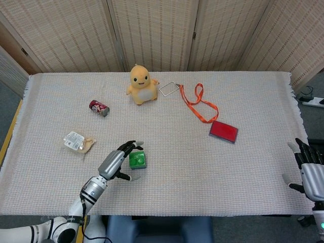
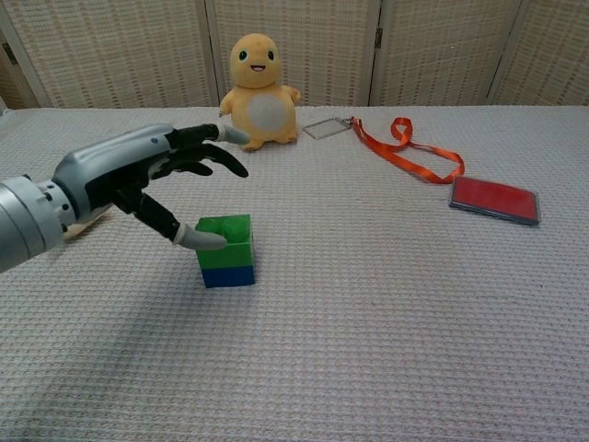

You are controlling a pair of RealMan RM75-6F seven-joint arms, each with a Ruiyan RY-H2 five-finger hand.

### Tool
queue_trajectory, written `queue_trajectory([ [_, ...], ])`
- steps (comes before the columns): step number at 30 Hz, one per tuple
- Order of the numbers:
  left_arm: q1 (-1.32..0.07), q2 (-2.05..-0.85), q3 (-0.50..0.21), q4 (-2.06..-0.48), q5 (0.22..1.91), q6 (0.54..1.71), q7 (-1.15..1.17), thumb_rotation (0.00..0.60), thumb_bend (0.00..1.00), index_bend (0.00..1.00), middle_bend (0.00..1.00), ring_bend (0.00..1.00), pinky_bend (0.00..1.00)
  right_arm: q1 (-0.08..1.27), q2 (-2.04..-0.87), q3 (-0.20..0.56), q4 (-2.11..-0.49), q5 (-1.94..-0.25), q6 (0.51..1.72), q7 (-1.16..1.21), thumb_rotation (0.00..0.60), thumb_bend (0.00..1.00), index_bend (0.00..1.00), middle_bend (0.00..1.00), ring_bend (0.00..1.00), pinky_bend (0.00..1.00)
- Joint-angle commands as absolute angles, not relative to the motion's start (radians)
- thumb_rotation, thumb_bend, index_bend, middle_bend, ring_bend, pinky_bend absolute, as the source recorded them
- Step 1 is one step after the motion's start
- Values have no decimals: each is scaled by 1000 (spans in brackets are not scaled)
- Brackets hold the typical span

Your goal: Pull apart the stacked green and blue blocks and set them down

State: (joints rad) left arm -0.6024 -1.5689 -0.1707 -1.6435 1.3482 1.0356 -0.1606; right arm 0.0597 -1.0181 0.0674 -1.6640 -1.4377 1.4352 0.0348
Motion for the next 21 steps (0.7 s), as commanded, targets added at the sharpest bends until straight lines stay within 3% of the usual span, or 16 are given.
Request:
queue_trajectory([
  [1,-619,-1608,-179,-1607,1335,1036,-129,600,180,152,273,102,143,60,-1017,67,-1662,-1437,1432,38,600,329,0,0,0,0],
  [12,-623,-1720,-181,-1420,1337,1085,-121,600,180,143,273,102,135,67,-1013,60,-1660,-1447,1414,58,600,329,0,0,0,0],
  [21,-616,-1759,-173,-1362,1336,1085,-165,600,180,152,273,103,134,68,-1012,59,-1658,-1448,1412,67,600,328,0,0,0,0],
])
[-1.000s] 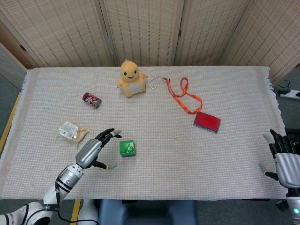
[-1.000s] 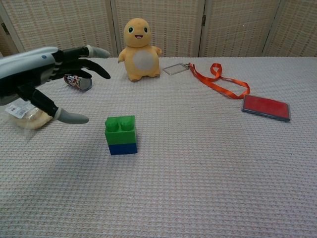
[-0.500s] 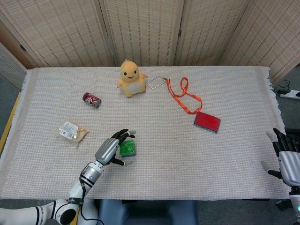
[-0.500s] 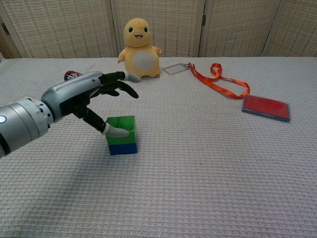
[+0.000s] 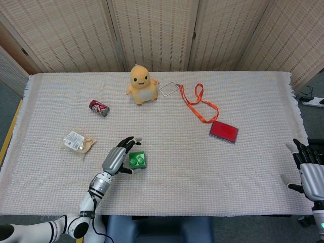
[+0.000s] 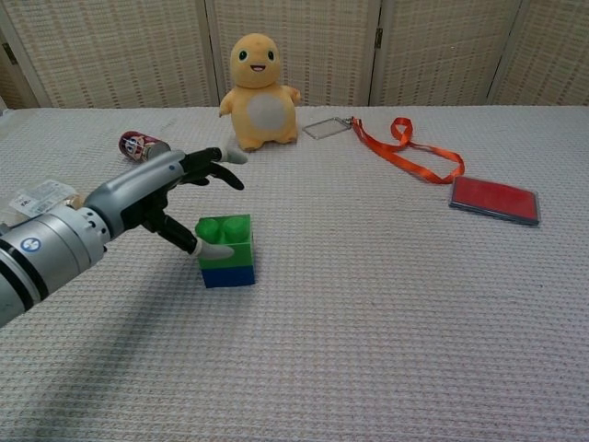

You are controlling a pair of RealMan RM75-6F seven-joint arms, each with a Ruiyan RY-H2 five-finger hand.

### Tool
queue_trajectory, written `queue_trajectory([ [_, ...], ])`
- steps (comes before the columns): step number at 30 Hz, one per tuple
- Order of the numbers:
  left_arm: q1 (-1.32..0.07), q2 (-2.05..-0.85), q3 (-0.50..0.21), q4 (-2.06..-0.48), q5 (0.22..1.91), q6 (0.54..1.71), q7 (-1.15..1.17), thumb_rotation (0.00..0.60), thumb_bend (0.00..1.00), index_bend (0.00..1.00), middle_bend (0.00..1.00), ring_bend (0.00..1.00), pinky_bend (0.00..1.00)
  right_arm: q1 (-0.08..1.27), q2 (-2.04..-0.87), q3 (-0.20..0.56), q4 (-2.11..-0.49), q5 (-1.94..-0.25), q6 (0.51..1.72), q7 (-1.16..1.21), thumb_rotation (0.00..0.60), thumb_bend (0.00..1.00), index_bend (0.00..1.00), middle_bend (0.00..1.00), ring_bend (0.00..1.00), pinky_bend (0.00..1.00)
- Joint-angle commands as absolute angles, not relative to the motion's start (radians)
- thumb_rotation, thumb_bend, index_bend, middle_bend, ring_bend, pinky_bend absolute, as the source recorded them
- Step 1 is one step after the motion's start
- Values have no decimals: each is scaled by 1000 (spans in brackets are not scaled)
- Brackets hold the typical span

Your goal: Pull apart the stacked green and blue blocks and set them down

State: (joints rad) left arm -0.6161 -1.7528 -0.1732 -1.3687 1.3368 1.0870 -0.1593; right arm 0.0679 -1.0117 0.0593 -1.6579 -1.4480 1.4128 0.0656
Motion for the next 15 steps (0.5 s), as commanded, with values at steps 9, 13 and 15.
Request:
queue_trajectory([
  [9,-618,-1804,-180,-1304,1318,1077,-176,600,180,161,283,109,134,65,-1005,56,-1659,-1458,1419,80,600,329,0,0,0,0],
  [13,-617,-1824,-184,-1277,1315,1080,-186,600,179,169,300,116,135,65,-1006,56,-1658,-1455,1418,79,600,328,0,0,0,0],
  [15,-616,-1831,-186,-1268,1316,1083,-191,600,180,177,307,120,136,66,-1006,56,-1657,-1453,1415,78,600,329,0,0,0,0],
])
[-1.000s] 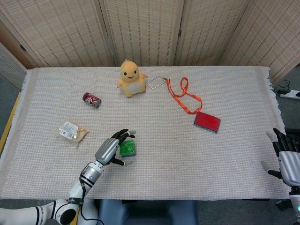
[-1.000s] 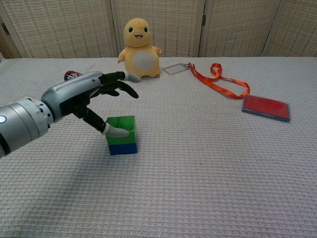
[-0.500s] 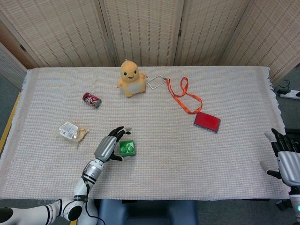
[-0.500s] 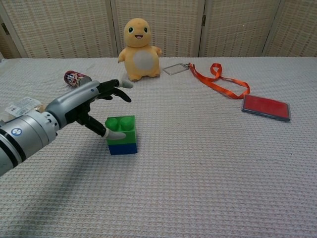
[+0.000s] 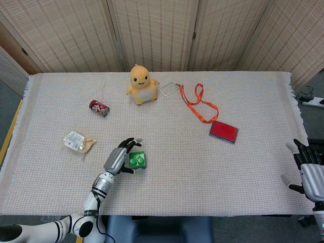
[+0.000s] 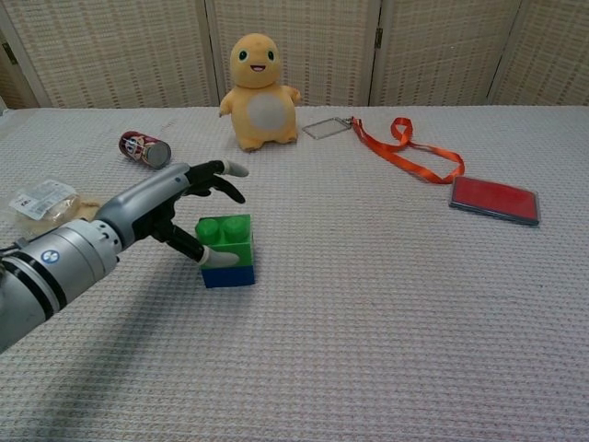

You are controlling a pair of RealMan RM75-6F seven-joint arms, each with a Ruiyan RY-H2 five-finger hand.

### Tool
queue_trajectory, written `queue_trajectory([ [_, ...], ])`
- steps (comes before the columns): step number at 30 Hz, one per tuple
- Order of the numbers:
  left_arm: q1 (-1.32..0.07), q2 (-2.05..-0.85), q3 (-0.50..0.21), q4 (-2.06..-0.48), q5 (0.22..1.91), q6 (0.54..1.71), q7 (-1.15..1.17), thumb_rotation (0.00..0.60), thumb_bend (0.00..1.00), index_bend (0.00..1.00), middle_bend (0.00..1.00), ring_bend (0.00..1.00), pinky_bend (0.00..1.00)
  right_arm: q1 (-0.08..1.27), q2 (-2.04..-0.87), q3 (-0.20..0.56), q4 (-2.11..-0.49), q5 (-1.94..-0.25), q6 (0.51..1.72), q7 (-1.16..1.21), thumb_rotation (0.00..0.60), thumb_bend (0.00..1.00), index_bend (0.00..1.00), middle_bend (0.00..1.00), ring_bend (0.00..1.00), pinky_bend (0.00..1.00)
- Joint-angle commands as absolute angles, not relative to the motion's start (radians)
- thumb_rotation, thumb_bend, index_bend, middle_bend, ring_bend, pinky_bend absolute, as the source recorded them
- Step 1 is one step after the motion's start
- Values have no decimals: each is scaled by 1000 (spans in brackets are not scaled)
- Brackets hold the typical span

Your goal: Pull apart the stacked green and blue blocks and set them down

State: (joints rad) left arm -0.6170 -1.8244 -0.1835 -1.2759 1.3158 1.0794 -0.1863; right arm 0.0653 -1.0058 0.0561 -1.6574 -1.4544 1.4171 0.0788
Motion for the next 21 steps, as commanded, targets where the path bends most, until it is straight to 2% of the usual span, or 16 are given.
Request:
queue_trajectory([
  [1,-615,-1835,-187,-1263,1316,1086,-193,600,180,187,314,122,137,67,-1007,56,-1657,-1452,1413,77,600,329,0,0,0,0],
  [5,-612,-1852,-196,-1240,1307,1088,-210,600,180,234,348,139,145,69,-1007,55,-1658,-1451,1409,75,600,329,0,0,0,0],
  [21,-602,-1883,-207,-1199,1302,1093,-248,600,181,269,433,168,146,72,-1011,57,-1655,-1443,1402,67,600,329,0,0,0,0],
])
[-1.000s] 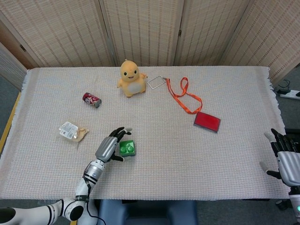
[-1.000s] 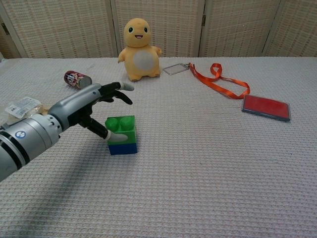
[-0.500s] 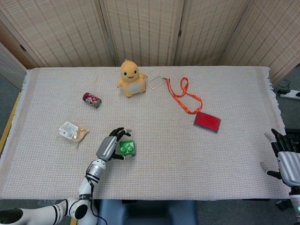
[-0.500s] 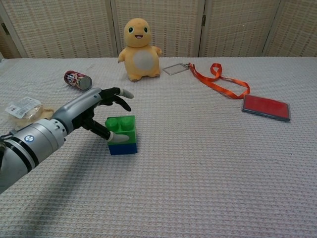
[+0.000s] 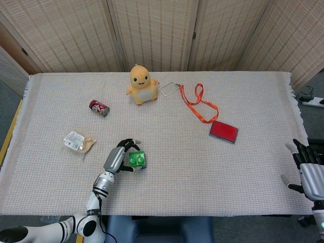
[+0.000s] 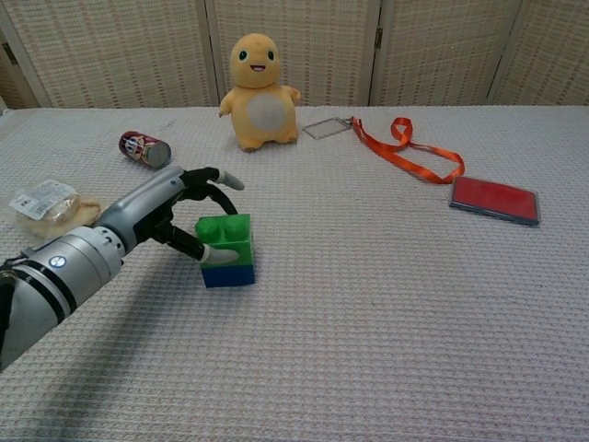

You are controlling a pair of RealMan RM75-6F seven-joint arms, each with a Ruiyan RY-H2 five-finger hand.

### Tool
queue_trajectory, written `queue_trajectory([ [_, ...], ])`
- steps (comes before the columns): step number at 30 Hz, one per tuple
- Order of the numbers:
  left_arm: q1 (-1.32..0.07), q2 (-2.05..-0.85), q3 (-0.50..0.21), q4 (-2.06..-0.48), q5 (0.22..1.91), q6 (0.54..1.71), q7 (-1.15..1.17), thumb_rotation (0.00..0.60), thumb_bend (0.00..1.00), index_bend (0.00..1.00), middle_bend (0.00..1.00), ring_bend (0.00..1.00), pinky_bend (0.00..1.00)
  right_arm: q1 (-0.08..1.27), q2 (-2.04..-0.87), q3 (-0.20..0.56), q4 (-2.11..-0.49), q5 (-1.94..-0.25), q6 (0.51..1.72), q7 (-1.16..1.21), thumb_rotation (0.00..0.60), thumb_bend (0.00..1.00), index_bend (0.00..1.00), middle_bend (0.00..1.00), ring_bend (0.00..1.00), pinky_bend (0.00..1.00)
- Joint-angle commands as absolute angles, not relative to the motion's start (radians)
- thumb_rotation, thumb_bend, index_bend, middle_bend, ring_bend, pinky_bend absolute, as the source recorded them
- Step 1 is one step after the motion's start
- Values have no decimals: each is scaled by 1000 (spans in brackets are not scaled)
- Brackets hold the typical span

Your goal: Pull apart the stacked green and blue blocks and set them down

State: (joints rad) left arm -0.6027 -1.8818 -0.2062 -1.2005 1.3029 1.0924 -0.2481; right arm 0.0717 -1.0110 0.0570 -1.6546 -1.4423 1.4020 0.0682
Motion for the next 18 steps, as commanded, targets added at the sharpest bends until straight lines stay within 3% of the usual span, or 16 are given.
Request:
queue_trajectory([
  [1,-601,-1884,-207,-1198,1300,1091,-247,600,181,270,437,170,146,72,-1012,56,-1656,-1444,1403,66,600,329,0,0,0,0],
  [11,-593,-1883,-214,-1213,1294,1094,-247,600,188,326,540,238,160,70,-1011,54,-1658,-1449,1406,68,600,329,0,0,0,0],
  [18,-577,-1897,-217,-1214,1302,1139,-233,600,251,574,694,376,211,69,-1011,52,-1659,-1454,1410,70,600,329,0,0,0,0],
])
